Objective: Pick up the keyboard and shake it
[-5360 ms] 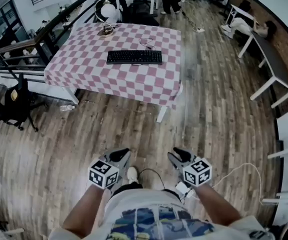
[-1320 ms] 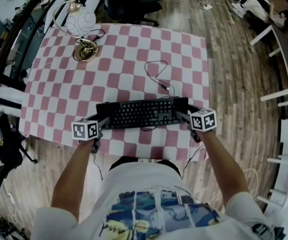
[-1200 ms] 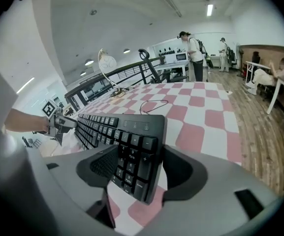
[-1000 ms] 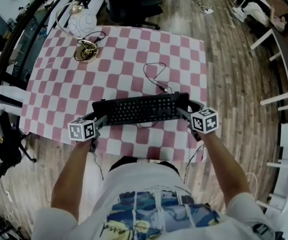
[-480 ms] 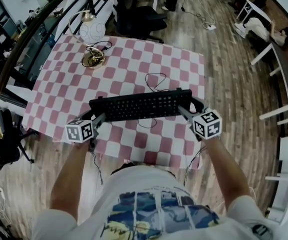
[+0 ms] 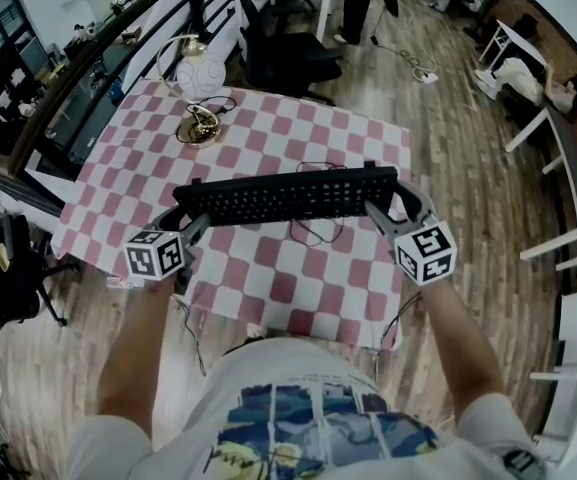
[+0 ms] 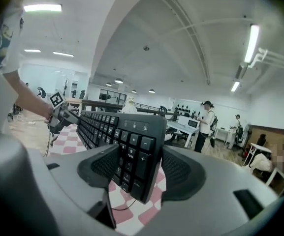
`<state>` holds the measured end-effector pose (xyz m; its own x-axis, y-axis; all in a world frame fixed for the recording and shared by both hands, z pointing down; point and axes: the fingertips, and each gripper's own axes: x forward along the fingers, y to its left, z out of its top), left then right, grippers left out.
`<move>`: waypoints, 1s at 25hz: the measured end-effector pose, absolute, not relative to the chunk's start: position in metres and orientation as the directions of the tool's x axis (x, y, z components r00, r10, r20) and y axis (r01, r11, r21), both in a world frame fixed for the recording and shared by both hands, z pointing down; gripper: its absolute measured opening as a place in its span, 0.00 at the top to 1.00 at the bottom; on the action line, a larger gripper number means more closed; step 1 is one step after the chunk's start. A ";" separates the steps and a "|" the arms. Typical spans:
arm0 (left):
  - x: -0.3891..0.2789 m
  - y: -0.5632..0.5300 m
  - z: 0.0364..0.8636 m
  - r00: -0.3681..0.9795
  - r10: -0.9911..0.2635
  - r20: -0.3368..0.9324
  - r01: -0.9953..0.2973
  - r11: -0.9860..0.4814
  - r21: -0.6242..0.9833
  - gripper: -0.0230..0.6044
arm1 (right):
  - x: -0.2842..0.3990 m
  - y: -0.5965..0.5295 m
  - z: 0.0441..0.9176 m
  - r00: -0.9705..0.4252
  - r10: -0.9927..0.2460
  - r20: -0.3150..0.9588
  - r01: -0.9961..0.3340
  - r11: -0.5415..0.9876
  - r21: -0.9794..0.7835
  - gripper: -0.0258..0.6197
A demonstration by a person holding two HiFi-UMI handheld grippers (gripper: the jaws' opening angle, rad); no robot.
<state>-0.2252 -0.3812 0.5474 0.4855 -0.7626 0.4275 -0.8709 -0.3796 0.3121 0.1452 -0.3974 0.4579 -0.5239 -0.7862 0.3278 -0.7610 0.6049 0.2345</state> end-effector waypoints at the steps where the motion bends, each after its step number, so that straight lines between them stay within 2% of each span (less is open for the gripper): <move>1: -0.226 -0.383 0.541 0.484 -0.771 0.415 -0.872 -0.381 0.308 0.55 | 0.144 -0.398 0.450 -0.526 -0.793 0.306 -0.755 0.602 0.262 0.55; 10: -0.240 -0.395 0.493 0.460 -0.837 0.296 -0.880 -0.386 0.275 0.55 | 0.125 -0.392 0.383 -0.512 -0.835 0.199 -0.725 0.545 0.421 0.56; 25: -0.256 -0.400 0.403 0.427 -0.894 0.138 -0.901 -0.409 0.143 0.55 | 0.118 -0.382 0.315 -0.509 -0.860 0.028 -0.719 0.443 0.536 0.58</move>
<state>-0.2559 -0.3996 0.4026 0.4269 -0.8937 0.1380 -0.9015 -0.4086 0.1428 0.1178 -0.3817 0.3150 -0.5092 -0.8602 0.0277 -0.7189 0.4428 0.5358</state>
